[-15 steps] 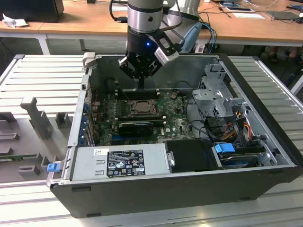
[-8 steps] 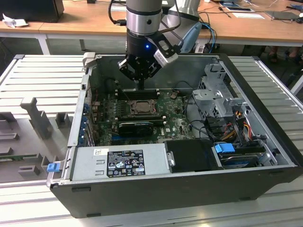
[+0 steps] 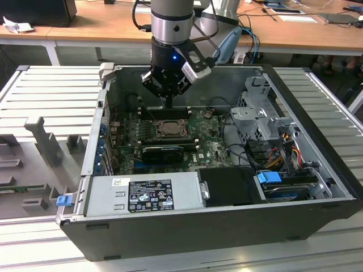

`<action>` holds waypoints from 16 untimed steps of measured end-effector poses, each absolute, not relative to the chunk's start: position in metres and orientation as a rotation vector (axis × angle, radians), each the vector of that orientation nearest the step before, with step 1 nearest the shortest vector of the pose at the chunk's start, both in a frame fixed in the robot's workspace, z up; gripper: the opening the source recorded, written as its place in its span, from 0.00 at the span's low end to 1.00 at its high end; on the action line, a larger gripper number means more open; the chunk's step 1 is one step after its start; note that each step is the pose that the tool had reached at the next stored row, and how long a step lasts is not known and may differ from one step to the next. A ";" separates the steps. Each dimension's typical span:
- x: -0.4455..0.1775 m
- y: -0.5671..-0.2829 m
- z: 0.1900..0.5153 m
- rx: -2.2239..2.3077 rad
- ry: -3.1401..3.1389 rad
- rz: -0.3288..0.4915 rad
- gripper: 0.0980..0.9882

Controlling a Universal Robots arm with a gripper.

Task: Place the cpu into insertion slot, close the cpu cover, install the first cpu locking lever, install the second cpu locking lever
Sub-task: 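Install the first cpu locking lever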

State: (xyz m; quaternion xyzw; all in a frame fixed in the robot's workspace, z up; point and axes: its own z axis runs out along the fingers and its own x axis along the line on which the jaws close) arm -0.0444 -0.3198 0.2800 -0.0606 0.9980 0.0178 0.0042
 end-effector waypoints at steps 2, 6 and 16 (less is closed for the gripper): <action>-0.044 -0.320 0.279 -0.133 3.129 0.055 0.01; -0.044 -0.320 0.278 0.024 3.130 0.055 0.01; -0.068 -0.320 0.274 0.064 3.129 0.058 0.01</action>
